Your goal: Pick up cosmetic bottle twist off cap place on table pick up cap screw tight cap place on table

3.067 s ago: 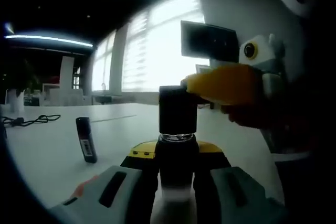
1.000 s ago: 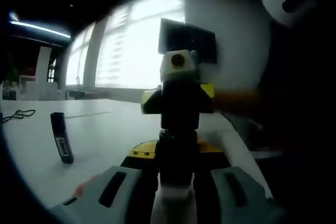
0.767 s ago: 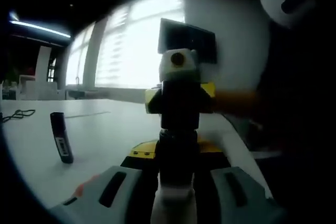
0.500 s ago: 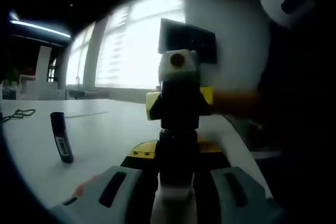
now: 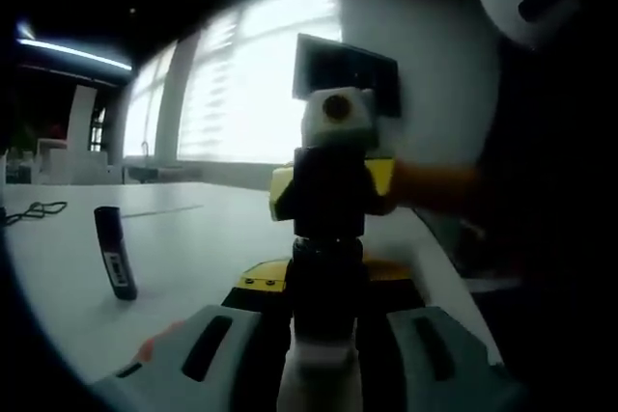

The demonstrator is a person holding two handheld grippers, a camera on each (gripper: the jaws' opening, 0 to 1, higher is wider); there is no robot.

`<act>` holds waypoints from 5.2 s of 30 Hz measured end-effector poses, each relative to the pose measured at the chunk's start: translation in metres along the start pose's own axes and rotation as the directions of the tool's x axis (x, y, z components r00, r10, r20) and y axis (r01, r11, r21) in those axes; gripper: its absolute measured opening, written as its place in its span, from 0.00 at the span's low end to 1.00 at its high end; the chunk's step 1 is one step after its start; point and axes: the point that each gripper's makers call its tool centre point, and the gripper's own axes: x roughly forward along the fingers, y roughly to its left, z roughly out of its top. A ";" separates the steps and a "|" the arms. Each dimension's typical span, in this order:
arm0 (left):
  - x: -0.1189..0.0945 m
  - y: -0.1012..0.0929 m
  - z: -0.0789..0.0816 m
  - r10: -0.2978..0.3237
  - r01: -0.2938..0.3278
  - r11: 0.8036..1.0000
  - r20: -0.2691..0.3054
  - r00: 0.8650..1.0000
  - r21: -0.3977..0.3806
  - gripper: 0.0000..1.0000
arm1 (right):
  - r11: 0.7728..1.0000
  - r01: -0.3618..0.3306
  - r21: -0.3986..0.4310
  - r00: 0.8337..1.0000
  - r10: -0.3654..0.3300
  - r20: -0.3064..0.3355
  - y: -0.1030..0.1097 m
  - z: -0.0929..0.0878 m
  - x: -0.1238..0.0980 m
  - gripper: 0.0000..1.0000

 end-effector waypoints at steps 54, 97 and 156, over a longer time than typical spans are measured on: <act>-0.003 0.025 0.000 0.150 -0.150 0.988 0.002 0.989 0.032 0.15 | 0.785 0.618 0.045 0.779 -0.619 0.097 -0.028 0.003 -0.003 0.14; -0.005 0.034 0.000 0.197 -0.197 0.979 0.002 0.980 0.049 0.15 | 0.333 0.937 0.110 0.329 -0.943 0.052 -0.033 0.000 -0.014 0.14; -0.009 0.018 0.033 0.166 -0.168 0.984 0.041 0.985 0.067 0.15 | 0.898 0.435 -0.062 0.895 -0.424 0.135 0.009 0.050 -0.025 0.27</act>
